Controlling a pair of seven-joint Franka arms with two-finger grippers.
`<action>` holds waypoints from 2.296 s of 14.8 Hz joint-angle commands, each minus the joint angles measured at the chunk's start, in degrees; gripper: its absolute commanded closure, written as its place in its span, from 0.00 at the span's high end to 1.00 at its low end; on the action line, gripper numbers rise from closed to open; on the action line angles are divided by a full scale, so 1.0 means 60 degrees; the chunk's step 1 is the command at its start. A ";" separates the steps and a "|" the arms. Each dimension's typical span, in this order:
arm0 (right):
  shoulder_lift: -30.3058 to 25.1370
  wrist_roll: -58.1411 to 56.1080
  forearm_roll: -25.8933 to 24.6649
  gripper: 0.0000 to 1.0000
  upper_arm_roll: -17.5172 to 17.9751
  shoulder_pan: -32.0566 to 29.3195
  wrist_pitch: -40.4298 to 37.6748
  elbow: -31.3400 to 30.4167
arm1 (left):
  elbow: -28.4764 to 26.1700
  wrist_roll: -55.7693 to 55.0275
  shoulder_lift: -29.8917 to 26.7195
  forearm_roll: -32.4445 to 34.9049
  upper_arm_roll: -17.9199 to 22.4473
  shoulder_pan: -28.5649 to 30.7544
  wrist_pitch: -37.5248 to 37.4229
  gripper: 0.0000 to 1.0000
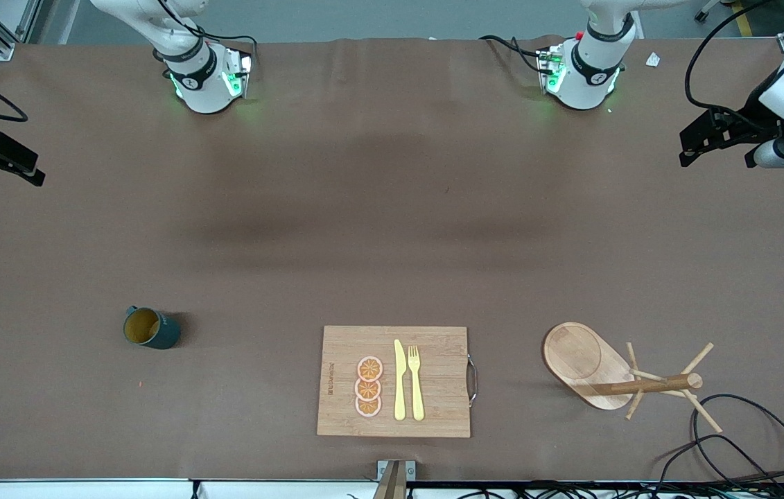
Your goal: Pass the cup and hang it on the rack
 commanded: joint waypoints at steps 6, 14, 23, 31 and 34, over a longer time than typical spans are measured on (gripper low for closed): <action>0.0120 -0.0109 0.0003 1.00 -0.0043 0.0026 -0.0055 -0.0008 | 0.0244 0.0058 -0.0011 -0.0088 0.0017 0.0080 -0.0081 1.00; 0.2665 -0.0373 0.0061 1.00 -0.0043 0.0319 0.1875 0.0006 | 0.0229 -0.0014 0.0135 -0.0176 0.0091 0.0095 -0.0081 1.00; 0.5963 -0.0329 -0.0055 1.00 -0.0043 0.0802 0.5406 0.0050 | 0.0229 0.0044 0.0107 -0.0132 0.0091 0.0095 -0.0081 1.00; 0.6536 -0.0329 -0.0085 0.54 -0.0072 0.0642 0.6113 -0.0008 | 0.0361 -0.0029 0.0092 -0.0029 0.0076 0.0066 -0.0242 1.00; 0.6551 -0.0344 -0.0085 0.27 -0.0087 0.0583 0.6098 -0.0008 | 0.0346 -0.0014 0.0106 -0.0029 0.0047 0.0066 -0.0213 1.00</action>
